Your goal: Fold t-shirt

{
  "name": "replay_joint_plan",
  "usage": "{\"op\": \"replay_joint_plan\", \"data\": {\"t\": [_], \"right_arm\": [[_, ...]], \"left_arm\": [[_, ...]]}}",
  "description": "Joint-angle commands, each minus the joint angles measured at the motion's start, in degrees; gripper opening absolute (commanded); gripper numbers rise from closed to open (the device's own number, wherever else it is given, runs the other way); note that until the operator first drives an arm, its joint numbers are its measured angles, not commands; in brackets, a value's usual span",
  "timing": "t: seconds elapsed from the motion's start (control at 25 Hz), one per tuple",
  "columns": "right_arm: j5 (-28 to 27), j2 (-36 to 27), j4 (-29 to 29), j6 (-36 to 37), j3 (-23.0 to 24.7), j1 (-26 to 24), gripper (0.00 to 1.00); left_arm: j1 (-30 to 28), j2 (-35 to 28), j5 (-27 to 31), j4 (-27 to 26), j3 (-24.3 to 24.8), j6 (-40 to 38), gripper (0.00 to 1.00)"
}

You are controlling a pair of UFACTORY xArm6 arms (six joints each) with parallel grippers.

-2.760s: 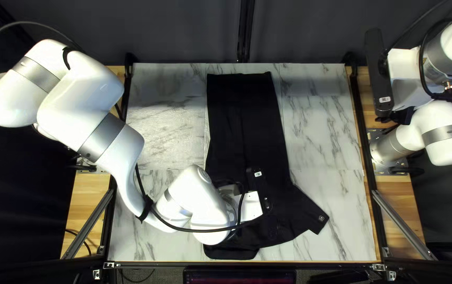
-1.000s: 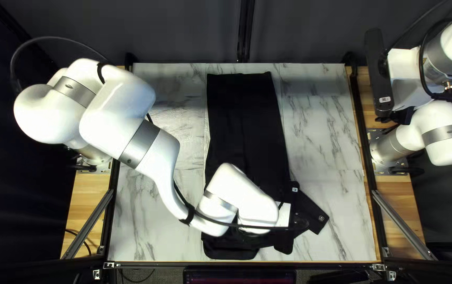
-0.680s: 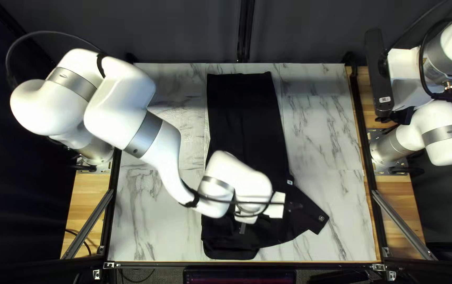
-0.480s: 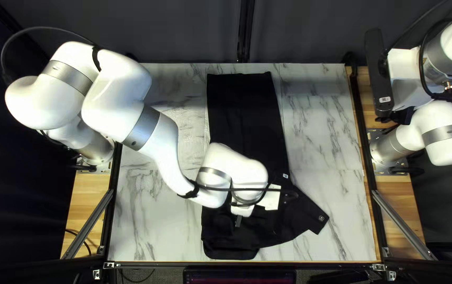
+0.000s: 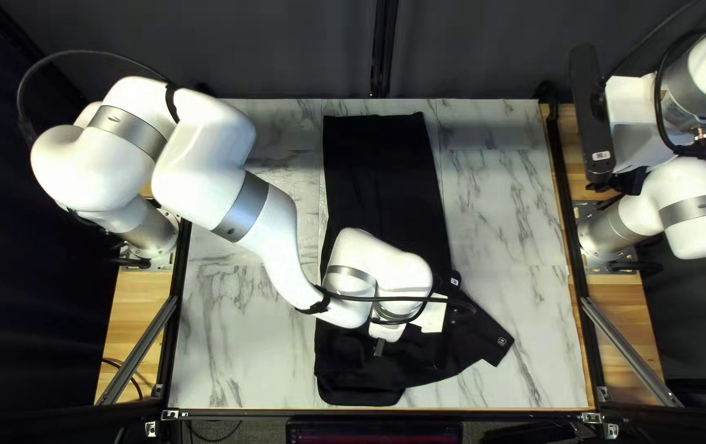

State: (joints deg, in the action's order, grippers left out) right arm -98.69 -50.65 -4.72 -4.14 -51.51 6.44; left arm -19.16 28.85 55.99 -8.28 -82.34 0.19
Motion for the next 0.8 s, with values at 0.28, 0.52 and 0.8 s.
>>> {"op": "replay_joint_plan", "data": {"t": [0.28,0.52,0.8], "right_arm": [[0.00,0.00,0.00,0.00,0.00,0.00,1.00],[0.00,0.00,0.00,0.00,0.00,0.00,1.00],[0.00,0.00,0.00,0.00,0.00,0.00,1.00]], "left_arm": [[-0.95,-1.74,1.97,1.58,-0.63,-3.33,0.00],[-3.52,-10.32,-5.75,4.80,9.42,-16.25,0.00],[-6.86,-11.80,-10.81,12.78,12.47,-39.43,0.00]]}}
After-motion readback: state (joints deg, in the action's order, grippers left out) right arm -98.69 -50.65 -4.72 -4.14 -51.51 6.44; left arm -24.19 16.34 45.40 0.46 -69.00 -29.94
